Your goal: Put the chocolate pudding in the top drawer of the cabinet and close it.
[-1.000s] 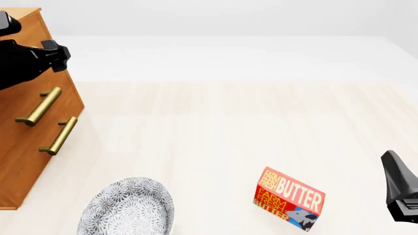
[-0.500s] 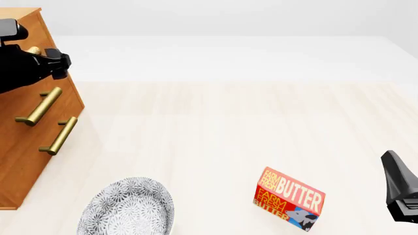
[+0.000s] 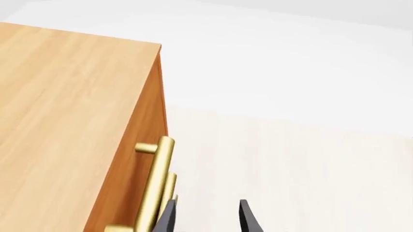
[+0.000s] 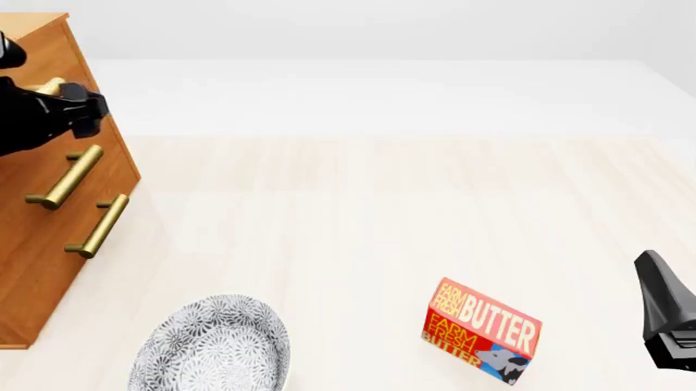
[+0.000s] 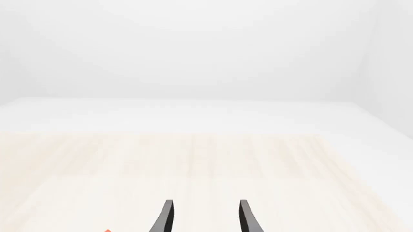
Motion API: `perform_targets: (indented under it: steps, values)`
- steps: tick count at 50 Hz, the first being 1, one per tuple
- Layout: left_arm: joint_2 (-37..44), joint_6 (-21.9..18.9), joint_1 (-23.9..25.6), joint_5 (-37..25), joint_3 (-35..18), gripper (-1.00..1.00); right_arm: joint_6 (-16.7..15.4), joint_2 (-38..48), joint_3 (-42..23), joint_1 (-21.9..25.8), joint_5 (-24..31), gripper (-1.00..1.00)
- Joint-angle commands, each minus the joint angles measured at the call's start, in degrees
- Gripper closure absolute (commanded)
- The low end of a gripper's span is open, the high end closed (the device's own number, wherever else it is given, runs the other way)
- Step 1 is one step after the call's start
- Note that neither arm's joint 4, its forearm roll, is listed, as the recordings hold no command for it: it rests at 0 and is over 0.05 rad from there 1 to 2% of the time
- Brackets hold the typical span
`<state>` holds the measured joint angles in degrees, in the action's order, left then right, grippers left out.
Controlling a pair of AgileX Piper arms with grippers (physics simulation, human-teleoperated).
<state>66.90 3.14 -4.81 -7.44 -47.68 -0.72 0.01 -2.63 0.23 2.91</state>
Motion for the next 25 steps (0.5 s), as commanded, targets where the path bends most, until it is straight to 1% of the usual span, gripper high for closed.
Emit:
perform_targets:
  steps: [1, 3, 4, 6, 8, 9, 11, 14, 15, 17, 20, 21, 23, 25]
  values:
    - [-2.0, 1.1, -0.3, -1.9, -0.1, -1.0, 0.0, 0.0, 0.0, 0.0, 0.0, -1.0]
    - [-2.1, 1.2, -0.1, -1.9, 0.0, -1.0, 0.0, 0.0, 0.0, 0.0, 0.0, -1.0]
    - [-2.1, 1.2, 0.1, -0.7, 1.2, -1.0, 0.0, 0.0, 0.0, 0.0, 0.0, -1.0]
    - [-2.7, 1.4, 0.0, -2.0, 0.5, -1.0, 0.0, 0.0, 0.0, 0.0, 0.0, -1.0]
    - [-2.9, 1.5, 0.2, -2.1, 0.5, -1.0, 0.0, 0.0, 0.0, 0.0, 0.0, -1.0]
    - [-2.9, 1.6, 0.2, -1.0, 1.5, -1.0, 0.0, 0.0, 0.0, 0.0, 0.0, -1.0]
    - [-3.4, 1.7, 0.1, -2.0, 0.9, -1.0, 0.0, 0.0, 0.0, 0.0, 0.0, -1.0]
    - [-3.5, 1.8, 0.3, -0.5, 2.5, -1.0, 0.0, 0.0, 0.0, 0.0, 0.0, -1.0]
    - [-3.8, 1.8, 0.4, -1.8, 1.5, -1.0, 0.0, 0.0, 0.0, 0.0, 0.0, -1.0]
    - [-4.3, 1.9, 0.5, -2.5, 1.3, -1.0, 0.0, 0.0, 0.0, 0.0, 0.0, -1.0]
    - [-4.8, 1.9, 0.6, -1.2, 2.8, -1.0, 0.0, 0.0, 0.0, 0.0, 0.0, -1.0]
    - [-5.2, 1.9, 0.8, -2.9, 1.4, -1.0, 0.0, 0.0, 0.0, 0.0, 0.0, -1.0]
    - [-5.6, 1.9, 0.8, -3.1, 1.4, -1.0, 0.0, 0.0, 0.0, 0.0, 0.0, -1.0]
    - [-6.3, 2.0, 1.1, -2.0, 3.1, -1.0, 0.0, 0.0, 0.0, 0.0, 0.0, -1.0]
